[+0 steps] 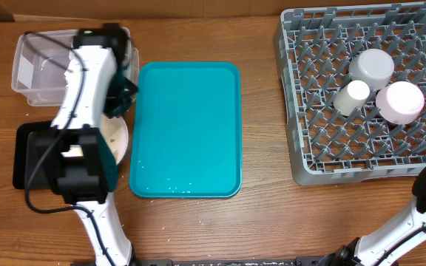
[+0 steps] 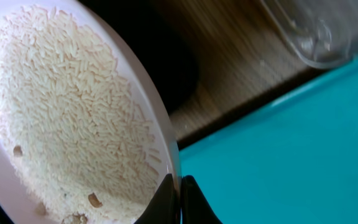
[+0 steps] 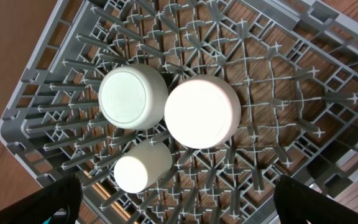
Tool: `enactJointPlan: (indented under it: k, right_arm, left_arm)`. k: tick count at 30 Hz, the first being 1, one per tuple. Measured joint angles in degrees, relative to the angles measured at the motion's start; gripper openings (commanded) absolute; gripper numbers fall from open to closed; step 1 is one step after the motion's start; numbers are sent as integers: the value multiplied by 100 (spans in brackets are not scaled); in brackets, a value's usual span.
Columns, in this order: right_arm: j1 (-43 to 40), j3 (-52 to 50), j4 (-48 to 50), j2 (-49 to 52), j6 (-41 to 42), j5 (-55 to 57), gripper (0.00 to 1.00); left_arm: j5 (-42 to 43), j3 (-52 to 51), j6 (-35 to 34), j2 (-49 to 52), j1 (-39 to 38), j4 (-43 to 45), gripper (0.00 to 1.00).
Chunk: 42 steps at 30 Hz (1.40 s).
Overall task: Sort waste into correct bins and load items into the dishwasher
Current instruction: 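Lift the plate and carry it left over the black tray, then tilt the plate to dump the rice onto the black tray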
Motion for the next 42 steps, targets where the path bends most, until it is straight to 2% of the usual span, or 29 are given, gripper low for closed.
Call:
enactJointPlan:
  k: [9, 20, 33, 42]
  right_arm:
    - [0, 0, 0, 0, 2, -2, 100]
    - [0, 0, 0, 0, 4, -2, 100]
    - [0, 0, -2, 0, 2, 0, 100]
    - [0, 0, 0, 0, 2, 0, 100]
  left_arm:
    - [1469, 0, 376, 0, 1117, 629, 4]
    - [3038, 2, 1071, 0, 2146, 772, 4]
    - [5421, 7, 1762, 0, 3154, 662, 4]
    - [6229, 7, 2455, 0, 3807, 90, 4]
